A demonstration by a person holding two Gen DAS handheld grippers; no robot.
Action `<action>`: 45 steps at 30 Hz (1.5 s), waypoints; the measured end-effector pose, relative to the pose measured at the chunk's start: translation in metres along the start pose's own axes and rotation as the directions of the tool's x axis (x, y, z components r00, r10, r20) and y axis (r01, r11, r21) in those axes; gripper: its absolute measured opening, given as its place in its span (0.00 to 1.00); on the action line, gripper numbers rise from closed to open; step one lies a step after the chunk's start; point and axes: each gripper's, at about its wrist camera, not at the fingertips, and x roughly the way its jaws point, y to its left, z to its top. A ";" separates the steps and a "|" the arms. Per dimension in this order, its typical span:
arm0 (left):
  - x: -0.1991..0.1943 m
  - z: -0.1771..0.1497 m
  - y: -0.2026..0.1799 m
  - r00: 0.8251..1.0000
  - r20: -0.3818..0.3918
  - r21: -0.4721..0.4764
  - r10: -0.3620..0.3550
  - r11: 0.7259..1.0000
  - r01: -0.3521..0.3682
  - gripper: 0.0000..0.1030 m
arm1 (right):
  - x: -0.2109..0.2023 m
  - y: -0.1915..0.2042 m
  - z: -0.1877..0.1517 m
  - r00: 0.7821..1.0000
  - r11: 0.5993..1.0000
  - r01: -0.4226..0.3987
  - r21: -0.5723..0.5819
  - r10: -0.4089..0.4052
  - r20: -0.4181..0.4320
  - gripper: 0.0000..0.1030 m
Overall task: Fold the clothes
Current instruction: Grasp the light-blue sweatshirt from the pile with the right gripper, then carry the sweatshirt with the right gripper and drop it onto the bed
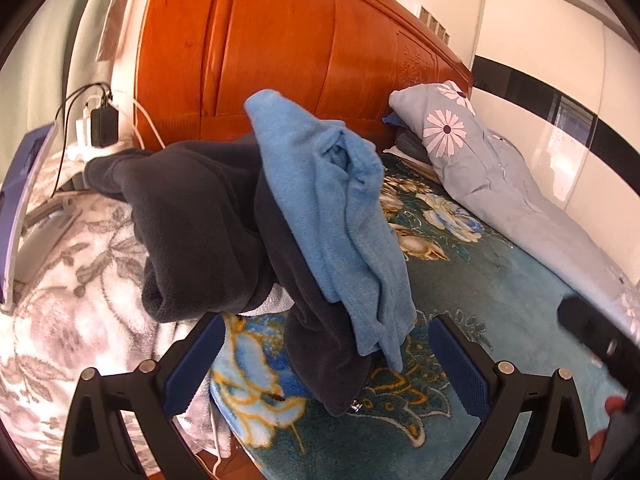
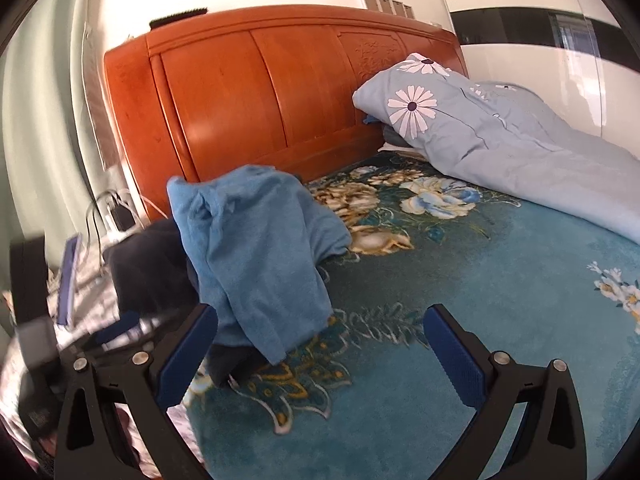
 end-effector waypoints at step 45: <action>-0.155 -0.028 -0.180 0.849 -0.150 0.093 -0.507 0.848 0.522 1.00 | -0.346 -0.116 0.160 0.904 0.921 0.388 0.039 -0.388 0.177 0.03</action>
